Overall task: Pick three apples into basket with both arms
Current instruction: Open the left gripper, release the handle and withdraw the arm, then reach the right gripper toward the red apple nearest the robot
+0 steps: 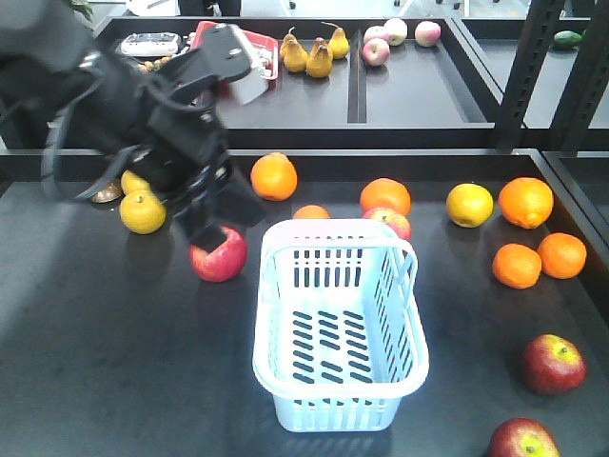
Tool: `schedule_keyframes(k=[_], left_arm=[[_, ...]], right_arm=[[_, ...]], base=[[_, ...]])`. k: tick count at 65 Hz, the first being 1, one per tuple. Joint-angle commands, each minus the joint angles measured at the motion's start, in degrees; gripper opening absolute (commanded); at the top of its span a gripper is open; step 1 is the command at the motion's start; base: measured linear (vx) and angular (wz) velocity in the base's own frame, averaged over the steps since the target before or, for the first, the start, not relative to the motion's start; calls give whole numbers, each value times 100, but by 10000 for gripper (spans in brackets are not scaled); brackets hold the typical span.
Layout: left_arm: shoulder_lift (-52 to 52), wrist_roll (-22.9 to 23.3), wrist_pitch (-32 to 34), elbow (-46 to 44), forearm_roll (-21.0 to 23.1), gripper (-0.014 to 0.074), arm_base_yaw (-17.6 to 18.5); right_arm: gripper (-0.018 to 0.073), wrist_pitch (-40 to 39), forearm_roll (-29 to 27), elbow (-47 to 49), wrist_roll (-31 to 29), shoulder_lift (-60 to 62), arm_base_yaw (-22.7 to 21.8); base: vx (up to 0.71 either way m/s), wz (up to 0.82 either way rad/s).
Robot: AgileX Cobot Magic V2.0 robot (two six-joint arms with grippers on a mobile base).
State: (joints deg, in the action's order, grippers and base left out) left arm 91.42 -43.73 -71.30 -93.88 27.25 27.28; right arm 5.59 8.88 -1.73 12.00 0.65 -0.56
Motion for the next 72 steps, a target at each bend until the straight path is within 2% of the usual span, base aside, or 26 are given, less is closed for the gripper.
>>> schedule_keyframes(k=[1,8,21,25,33,50,62,72], left_arm=[[-597,70,-38,309,187,-8,-2],[-1040,59,202,920,187,-8,-2],[-1974,77,1627,2334,202,-8,-2],[-2256,200,2176,2827,270,-8,-2],[-2790,271,2878,3685,407,-8,-2],[-3581,652,3948,5616,621,-8,-2],[-3915,665,4888,6732,1127,-8,-2],[-4115,657,5684,7408,1796,-8,-2]], right_arm=[[-3,-452,41,-69,-59,-3,-37],[-3,-452,41,-69,-59,-3,-37],[-3,-452,41,-69,-59,-3,-37],[-3,-452,41,-69,-59,-3,-37],[-3,-452,41,-69,-59,-3,-37],[-3,-452,41,-69,-59,-3,-37],[-3,-452,41,-69,-59,-3,-37],[-3,-559,-99,-69,-47,-3,-37]], base=[[0,0],[0,0],[0,0],[0,0],[0,0],[0,0],[0,0],[0,0]])
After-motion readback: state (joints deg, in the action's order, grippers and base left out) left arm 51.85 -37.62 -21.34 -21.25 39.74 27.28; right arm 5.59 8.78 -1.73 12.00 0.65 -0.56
